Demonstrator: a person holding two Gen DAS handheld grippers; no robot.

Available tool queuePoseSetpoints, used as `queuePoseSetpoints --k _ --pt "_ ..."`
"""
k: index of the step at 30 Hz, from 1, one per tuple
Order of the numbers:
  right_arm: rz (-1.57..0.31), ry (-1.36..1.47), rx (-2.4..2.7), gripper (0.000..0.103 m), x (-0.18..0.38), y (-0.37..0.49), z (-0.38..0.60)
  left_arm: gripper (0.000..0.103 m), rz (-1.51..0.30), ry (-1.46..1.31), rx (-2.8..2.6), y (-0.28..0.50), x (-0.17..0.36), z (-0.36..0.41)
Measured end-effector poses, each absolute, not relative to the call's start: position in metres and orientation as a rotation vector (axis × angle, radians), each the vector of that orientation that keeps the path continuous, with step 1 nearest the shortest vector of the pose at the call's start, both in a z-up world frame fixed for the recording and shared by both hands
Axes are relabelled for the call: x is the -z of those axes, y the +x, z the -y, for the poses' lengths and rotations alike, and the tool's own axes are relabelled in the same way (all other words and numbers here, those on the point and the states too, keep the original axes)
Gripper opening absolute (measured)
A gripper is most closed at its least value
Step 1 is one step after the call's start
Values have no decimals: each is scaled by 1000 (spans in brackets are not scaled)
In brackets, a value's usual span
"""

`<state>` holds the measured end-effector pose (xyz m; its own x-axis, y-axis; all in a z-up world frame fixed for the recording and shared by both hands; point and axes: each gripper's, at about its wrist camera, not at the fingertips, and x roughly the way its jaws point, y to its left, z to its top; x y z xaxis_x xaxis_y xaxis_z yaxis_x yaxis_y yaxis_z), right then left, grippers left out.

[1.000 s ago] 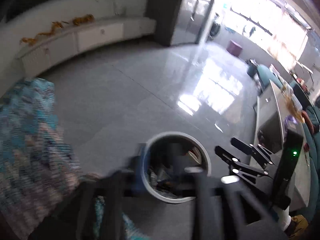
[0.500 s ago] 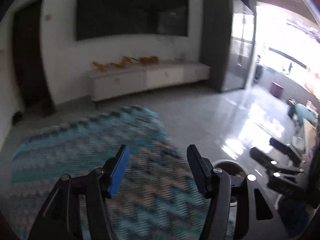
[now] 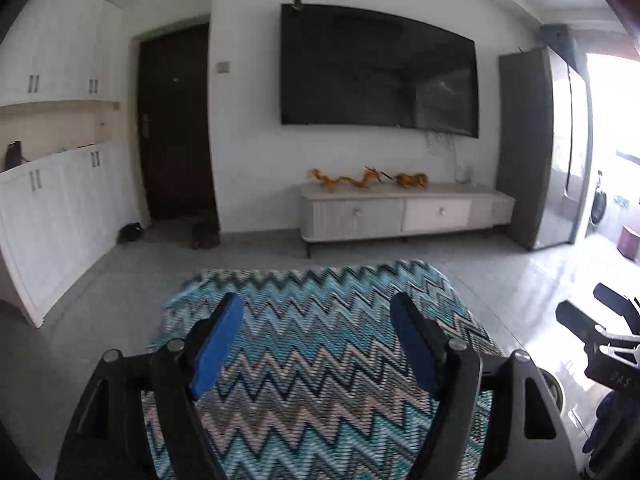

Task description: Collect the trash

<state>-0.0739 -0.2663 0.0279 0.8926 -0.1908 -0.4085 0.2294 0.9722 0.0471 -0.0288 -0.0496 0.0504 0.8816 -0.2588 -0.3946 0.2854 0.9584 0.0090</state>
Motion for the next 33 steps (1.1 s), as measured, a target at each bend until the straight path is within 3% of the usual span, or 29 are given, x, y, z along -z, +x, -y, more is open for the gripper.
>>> queuePoseSetpoints --k 14,33 --pt "-387 63 242 102 -43 -104 234 81 -361 15 254 -62 -58 13" --pt "-245 3 288 103 -83 -162 193 100 -206 -16 182 -132 -93 -17"
